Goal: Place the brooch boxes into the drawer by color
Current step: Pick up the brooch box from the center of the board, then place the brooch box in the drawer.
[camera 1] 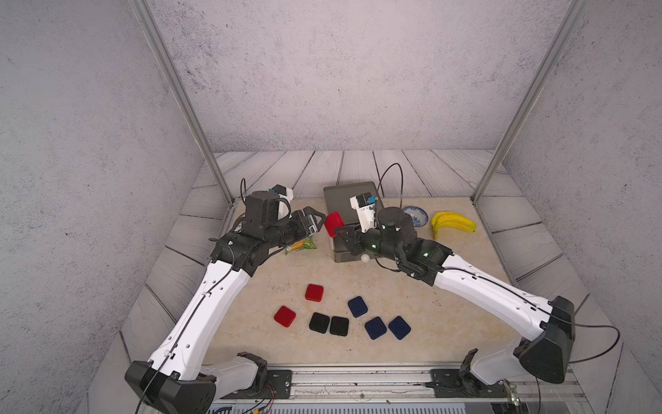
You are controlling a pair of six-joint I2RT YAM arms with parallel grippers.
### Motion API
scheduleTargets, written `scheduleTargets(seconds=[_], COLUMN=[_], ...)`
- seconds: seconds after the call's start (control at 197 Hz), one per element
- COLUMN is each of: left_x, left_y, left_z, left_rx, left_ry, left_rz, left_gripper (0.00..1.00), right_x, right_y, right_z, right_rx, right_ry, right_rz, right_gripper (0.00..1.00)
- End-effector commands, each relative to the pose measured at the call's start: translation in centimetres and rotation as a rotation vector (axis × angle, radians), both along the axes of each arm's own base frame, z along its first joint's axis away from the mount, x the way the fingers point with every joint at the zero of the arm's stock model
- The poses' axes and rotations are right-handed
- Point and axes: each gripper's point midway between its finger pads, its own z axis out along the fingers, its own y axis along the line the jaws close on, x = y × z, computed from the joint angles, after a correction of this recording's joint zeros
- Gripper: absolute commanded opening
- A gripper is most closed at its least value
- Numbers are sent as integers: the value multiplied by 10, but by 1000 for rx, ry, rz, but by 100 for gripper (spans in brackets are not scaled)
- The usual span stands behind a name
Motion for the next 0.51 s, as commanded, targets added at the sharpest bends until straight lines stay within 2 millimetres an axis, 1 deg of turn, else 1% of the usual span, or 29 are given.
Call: scheduleTargets(seconds=[0.0,0.041,0.096,0.193,0.329,0.502], left_x=[-4,-5,-6,-9,-12,-13], left_y=[38,48,61,79,90,95], left_z=[-3,-8,-15,-28,-48,-68], left_rx=[178,217,262,323,345,356], left_ry=[-32,-25,-13,8,50,91], left_rz=[85,105,129,164,173,168], left_gripper=[81,81,81,81,82,82], right_x=[8,10,12,15,18,23], right_y=[-41,-49,-55,-55,-36,-19], right_z=[-8,-14,-24,-41,-56,-69], right_rx=[2,-11,-38,-57,-19,37], right_ry=[96,125,166,237,325,396], right_rz=[-44,-48,-42,-22,39,71], right_gripper=[12,12,12,12,12,12])
